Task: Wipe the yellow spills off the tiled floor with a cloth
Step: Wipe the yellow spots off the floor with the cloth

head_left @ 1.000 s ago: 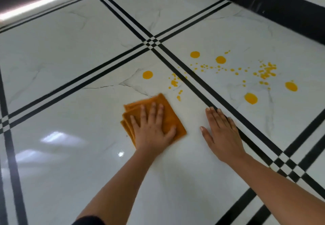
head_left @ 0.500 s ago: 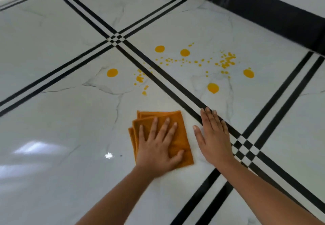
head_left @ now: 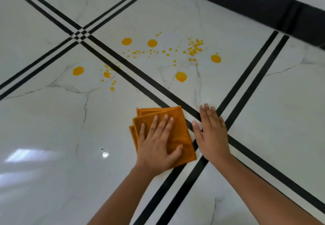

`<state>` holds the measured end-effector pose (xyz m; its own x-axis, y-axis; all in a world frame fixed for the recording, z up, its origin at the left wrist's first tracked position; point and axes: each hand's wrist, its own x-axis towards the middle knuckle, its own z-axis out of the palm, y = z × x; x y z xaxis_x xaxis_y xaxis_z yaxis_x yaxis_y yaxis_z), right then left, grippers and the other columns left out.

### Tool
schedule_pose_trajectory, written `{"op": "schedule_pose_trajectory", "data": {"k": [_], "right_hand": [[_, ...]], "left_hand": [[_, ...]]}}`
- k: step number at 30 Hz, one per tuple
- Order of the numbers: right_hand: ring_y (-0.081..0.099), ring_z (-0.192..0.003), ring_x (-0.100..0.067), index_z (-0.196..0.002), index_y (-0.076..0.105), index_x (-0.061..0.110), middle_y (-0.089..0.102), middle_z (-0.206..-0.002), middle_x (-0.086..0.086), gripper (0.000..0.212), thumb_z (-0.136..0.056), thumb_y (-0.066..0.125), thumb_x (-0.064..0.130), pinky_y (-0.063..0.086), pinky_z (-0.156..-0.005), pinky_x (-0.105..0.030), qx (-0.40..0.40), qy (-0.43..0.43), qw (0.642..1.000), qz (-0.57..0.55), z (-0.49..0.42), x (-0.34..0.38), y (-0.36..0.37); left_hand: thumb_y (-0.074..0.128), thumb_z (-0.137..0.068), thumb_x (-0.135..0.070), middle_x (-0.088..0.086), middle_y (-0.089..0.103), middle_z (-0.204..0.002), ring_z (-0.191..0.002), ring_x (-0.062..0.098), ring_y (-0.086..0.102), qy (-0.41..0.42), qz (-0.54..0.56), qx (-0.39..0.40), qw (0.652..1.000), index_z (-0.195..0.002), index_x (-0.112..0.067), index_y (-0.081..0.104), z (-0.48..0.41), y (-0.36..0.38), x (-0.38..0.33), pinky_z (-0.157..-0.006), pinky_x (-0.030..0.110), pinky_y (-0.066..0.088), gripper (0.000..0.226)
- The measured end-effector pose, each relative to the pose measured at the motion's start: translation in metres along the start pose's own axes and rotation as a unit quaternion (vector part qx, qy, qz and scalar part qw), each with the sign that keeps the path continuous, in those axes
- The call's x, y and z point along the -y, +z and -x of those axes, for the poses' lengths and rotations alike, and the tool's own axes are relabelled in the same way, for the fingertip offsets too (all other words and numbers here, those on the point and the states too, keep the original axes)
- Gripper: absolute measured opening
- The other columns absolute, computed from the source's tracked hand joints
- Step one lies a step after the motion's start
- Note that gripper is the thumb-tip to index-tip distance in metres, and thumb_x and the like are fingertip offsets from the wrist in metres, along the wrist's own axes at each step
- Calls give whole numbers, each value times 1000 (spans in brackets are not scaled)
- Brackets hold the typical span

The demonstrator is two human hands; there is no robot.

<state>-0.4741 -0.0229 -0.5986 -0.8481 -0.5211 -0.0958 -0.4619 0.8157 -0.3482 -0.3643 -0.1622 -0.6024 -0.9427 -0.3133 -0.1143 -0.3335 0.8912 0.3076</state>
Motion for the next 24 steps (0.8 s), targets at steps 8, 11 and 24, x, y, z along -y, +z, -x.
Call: {"op": "schedule_pose_trajectory", "data": {"k": [8,11,24], "right_hand": [[20,-142,-25,-146,23,23,28,-152,-6,65,-93,7,58,22,-113,-51,85,-232,967,64,5,59,25],[13,-143,-29,-146,12,36,17,-155,-7,69,-87,14,71,9,-113,-52,97,-263,953,116,10,31,24],[3,-142,-38,-144,7,47,7,-156,-13,69,-83,16,76,5,-110,-59,111,-301,928,189,37,-115,-30]], "left_hand": [[6,-84,-65,-6,6,-155,-142,12,-4,-121,32,-36,991,-148,-25,9,30,-18,38,-115,40,-2,76],[1,-84,-64,-7,-2,-153,-142,12,-8,-122,10,-20,992,-148,-25,3,31,-16,37,-115,39,-6,74],[2,-85,-60,-7,-11,-152,-140,13,-15,26,-25,35,999,-148,-27,2,-23,13,-48,-113,38,-12,72]]}}
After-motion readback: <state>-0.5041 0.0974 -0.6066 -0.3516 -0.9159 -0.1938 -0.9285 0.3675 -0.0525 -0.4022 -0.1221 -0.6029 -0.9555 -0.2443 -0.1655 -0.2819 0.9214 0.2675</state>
